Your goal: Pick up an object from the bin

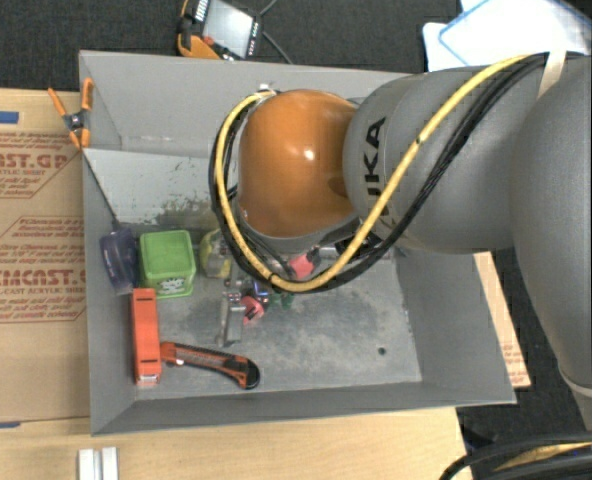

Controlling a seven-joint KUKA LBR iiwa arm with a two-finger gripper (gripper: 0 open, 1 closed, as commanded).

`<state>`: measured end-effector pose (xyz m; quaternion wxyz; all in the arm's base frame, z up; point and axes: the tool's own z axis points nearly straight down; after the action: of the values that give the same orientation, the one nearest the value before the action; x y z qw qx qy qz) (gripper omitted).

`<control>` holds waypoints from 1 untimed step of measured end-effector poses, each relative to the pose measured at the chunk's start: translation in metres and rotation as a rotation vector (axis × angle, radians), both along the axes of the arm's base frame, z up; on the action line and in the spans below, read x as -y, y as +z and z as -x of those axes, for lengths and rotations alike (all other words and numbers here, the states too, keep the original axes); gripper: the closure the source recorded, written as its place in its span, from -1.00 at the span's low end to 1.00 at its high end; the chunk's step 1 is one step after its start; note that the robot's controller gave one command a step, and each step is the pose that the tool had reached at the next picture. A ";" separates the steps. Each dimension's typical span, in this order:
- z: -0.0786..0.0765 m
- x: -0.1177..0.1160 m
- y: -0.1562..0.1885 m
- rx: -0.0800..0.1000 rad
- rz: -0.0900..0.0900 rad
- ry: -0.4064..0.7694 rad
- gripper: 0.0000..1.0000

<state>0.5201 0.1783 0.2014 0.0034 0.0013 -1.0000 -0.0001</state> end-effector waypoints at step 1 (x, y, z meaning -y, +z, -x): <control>-0.002 0.001 0.005 0.008 -0.001 -0.002 -1.00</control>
Offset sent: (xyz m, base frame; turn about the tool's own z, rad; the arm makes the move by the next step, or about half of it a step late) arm -0.0328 -0.0567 -0.1314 0.1025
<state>0.5220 0.1770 0.2061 -0.0005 0.0003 -1.0000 -0.0006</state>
